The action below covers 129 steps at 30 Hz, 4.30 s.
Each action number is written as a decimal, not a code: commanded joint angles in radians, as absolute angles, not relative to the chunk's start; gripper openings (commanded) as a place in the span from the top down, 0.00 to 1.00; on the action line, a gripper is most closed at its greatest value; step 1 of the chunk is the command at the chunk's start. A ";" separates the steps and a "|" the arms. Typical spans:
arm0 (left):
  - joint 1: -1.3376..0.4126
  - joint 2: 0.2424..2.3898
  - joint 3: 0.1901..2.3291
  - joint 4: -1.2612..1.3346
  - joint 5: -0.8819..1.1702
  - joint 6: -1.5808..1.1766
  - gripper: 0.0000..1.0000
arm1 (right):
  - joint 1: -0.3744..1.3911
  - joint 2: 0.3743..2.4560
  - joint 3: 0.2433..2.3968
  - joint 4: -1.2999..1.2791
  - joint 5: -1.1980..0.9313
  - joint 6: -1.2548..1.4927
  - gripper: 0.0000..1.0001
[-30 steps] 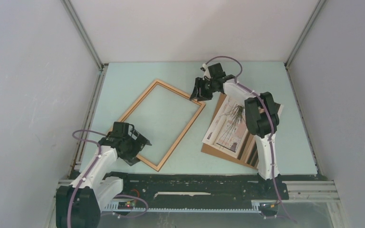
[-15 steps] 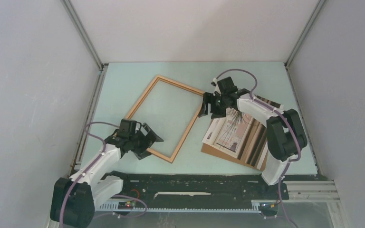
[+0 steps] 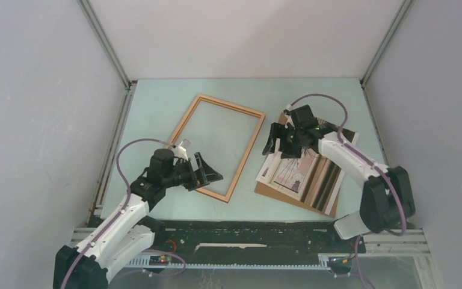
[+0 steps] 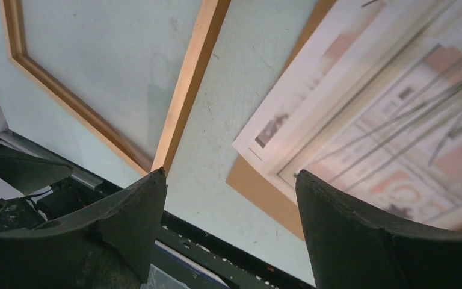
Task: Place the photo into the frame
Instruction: Adjust the photo frame at the center of the board, then pick up the photo at the center of the board.
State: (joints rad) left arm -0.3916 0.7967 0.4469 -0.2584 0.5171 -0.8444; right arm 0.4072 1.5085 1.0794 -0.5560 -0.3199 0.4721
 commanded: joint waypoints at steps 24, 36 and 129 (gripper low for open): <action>-0.775 1.592 1.090 -0.227 0.423 -0.617 0.00 | -0.134 1.174 0.782 -0.719 -0.334 0.532 0.18; -0.832 1.851 1.262 -0.314 0.142 -0.602 0.01 | -0.221 1.356 0.758 -0.621 -0.307 0.505 0.22; -0.796 1.982 1.260 0.010 0.384 -0.904 0.89 | -0.246 1.494 0.681 -0.465 -0.385 0.473 0.34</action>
State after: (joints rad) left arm -0.8032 1.9701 1.1755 0.0322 0.3935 -0.9627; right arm -0.2600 1.4960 0.7101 -0.4770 -0.4801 0.5213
